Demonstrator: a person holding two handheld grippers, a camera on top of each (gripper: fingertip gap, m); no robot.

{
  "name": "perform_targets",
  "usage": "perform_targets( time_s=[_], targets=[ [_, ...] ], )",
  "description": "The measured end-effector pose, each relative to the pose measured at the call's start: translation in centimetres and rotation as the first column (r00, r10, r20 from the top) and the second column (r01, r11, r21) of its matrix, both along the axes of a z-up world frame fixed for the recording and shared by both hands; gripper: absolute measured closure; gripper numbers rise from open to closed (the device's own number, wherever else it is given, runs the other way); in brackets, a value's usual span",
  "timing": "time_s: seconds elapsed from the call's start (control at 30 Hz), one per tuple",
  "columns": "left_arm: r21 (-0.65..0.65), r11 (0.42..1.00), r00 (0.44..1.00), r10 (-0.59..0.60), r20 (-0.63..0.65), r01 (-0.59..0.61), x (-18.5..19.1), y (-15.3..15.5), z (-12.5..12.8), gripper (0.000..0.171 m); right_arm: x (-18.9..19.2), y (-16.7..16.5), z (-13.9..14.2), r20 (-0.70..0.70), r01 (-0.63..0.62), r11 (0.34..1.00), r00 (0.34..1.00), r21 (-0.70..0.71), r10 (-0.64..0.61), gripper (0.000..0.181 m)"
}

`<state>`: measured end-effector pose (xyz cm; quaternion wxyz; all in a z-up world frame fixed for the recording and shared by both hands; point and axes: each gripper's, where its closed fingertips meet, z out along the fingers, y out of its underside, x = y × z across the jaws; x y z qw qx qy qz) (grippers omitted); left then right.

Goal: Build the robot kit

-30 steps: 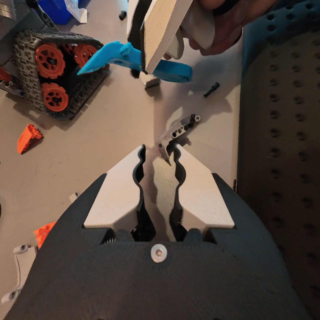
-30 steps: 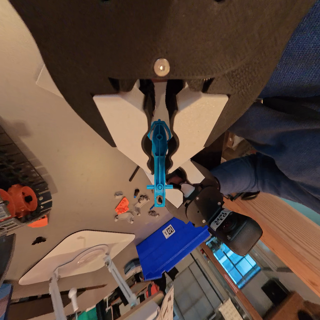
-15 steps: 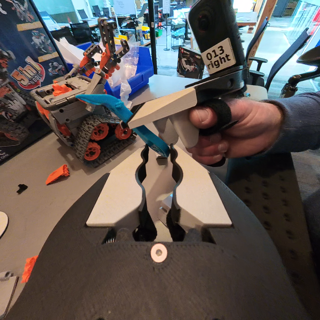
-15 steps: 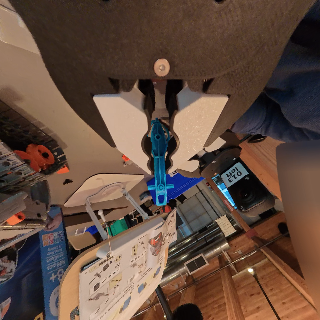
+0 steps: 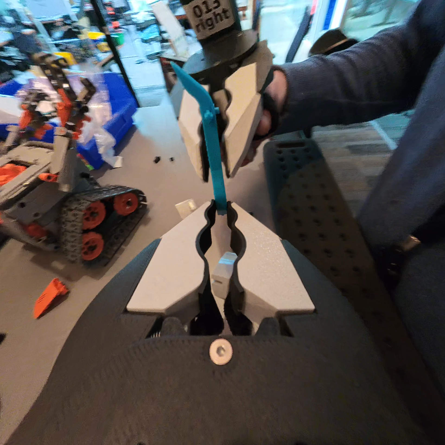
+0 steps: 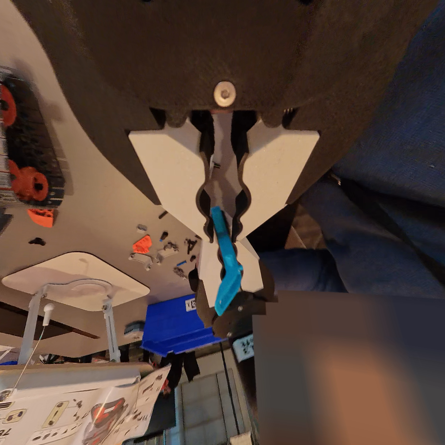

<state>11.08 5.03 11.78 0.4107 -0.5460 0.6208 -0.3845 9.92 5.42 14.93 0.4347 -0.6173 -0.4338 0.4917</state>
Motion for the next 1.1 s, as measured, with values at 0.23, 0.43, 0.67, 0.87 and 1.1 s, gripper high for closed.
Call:
perform_targets(
  time_s=[0.23, 0.43, 0.67, 0.87, 1.1],
  targets=[
    [-0.022, 0.991, 0.982, -0.136, -0.130, 0.134, 0.0, -1.3, -0.5, 0.165, 0.0, -1.3, -2.6, 0.306, -0.132, 0.976, 0.949, 0.172, 0.074, 0.175],
    [-0.040, 0.993, 0.975, -0.120, -0.189, 0.115, -0.1, -1.0, -1.1, 0.164, 0.0, -1.0, -3.0, 0.320, -0.100, 0.983, 0.946, 0.156, 0.045, 0.175],
    [0.023, 0.992, 0.880, -0.098, -0.464, 0.122, -4.6, -0.4, -7.9, 0.125, 0.4, 0.4, -5.2, 0.231, 0.028, 1.000, 0.972, 0.009, -0.029, 0.175],
    [0.126, 0.986, 0.872, -0.036, -0.489, 0.112, -4.1, 0.5, -10.6, 0.139, 0.3, 0.8, -8.2, 0.307, 0.083, 0.996, 0.949, -0.023, -0.072, 0.175],
    [0.139, 0.989, 0.907, 0.012, -0.420, 0.051, -2.5, 0.8, -10.1, 0.171, 0.2, 0.8, -10.5, 0.382, 0.103, 0.994, 0.920, -0.029, -0.084, 0.175]
  ],
)
